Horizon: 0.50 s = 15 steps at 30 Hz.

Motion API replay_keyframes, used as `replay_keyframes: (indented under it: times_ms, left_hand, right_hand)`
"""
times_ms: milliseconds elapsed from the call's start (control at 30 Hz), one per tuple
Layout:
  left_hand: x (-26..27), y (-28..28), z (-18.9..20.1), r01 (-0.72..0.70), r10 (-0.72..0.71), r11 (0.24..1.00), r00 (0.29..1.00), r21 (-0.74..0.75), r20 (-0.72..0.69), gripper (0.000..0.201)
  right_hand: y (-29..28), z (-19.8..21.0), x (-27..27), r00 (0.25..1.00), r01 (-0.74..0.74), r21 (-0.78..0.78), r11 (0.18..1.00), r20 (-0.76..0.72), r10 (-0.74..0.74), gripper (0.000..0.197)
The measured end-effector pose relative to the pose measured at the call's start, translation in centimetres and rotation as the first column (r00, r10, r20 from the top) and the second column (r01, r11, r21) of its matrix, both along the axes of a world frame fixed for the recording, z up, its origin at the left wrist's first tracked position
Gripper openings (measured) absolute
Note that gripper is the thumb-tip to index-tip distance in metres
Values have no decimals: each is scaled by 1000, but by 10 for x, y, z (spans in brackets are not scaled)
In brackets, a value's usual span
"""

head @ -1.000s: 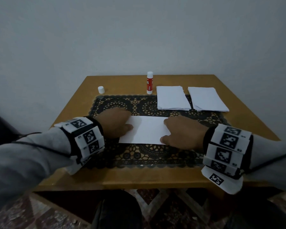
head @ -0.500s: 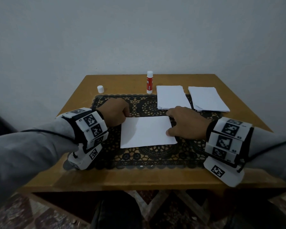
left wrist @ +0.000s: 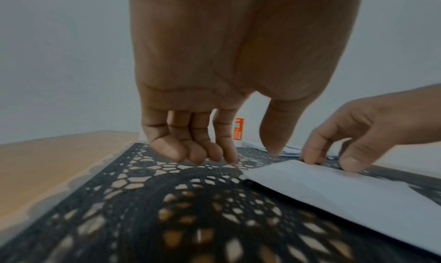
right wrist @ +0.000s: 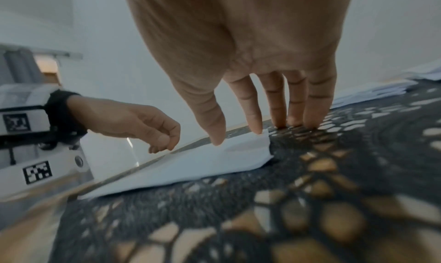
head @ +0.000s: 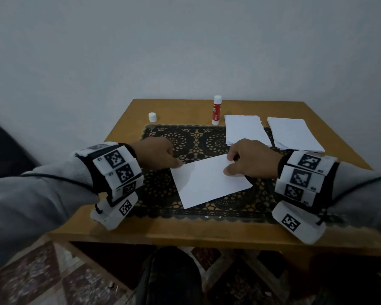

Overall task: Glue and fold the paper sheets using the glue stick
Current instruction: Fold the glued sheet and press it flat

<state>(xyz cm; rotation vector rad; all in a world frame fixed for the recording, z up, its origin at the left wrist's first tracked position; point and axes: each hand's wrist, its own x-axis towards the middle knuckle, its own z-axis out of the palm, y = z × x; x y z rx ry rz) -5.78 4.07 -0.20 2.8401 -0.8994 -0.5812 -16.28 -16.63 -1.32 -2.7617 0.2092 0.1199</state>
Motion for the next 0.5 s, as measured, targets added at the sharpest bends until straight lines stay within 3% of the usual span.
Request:
replay_keyframes:
  times_ms: [167, 333, 500]
  left_hand:
    - [-7, -8, -13, 31, -40, 994, 996, 104, 85, 30]
    - [-3, -11, -12, 17, -24, 992, 998, 121, 55, 26]
    - [2, 0, 7, 69, -44, 986, 987, -155, 157, 18]
  right_hand:
    - [-1, -2, -6, 1000, 10, -39, 999, 25, -9, 45]
    - [-4, -2, -7, 1000, 13, -16, 1000, 25, -12, 40]
    - [-8, -2, -1, 995, 69, 97, 993, 66, -76, 34]
